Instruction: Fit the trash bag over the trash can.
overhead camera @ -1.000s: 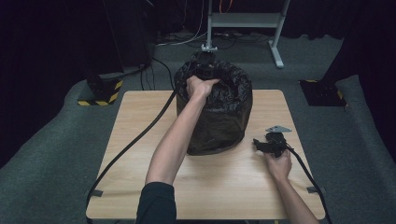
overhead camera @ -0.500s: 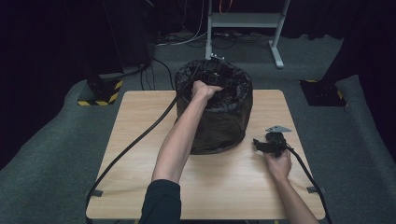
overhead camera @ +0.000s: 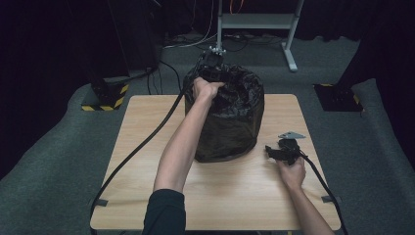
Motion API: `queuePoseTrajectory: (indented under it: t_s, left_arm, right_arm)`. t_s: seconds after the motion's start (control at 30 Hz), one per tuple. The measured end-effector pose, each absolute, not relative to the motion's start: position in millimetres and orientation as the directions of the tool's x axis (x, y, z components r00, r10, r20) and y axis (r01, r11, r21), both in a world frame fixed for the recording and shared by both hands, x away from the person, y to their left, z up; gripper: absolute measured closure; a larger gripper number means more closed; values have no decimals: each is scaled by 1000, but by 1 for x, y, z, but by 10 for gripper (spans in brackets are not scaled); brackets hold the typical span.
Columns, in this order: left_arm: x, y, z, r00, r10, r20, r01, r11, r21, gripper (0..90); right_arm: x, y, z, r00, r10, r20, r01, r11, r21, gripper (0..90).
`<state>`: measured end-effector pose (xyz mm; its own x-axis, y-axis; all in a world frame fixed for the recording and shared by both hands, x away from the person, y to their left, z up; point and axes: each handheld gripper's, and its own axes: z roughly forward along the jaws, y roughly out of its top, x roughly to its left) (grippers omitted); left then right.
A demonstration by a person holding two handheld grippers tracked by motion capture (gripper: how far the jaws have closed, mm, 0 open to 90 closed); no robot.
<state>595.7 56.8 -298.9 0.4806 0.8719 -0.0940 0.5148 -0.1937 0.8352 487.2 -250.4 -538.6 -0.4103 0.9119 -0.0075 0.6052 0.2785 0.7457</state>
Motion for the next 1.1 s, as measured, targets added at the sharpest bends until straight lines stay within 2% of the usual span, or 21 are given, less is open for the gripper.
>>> queuePoseTrajectory:
  t_s: [0.13,0.27,0.37,0.6,0.77,0.87,1.0,1.1]
  left_arm:
    - [600,59,-308,466,876,-123,561,-185,807,311]
    - [606,59,-317,461,865,-199,641,-170,749,311]
    - [608,56,-323,459,867,-195,664,-189,724,317]
    - [600,57,-312,477,861,-176,617,-185,765,317]
    - [589,57,-298,510,850,-132,534,-192,823,312]
    - [582,59,-290,527,838,-141,508,-178,843,306]
    - [575,64,-282,532,837,-127,502,-191,844,260]
    - [570,68,-276,527,837,-148,535,-192,823,245]
  right_arm:
    - [487,-250,-539,-410,912,-7,605,278,746,301]
    - [487,-250,-539,-411,912,-7,605,279,746,301]
    - [487,-250,-539,-411,911,-7,605,279,746,301]
    - [487,-250,-539,-413,911,-7,605,280,746,301]
    - [487,-250,-539,-413,911,-8,605,281,746,300]
    - [487,-250,-539,-413,911,-7,606,281,745,300]
    - [487,-250,-539,-413,911,-7,605,280,746,300]
    - [487,-250,-539,-413,911,-7,605,281,745,300]
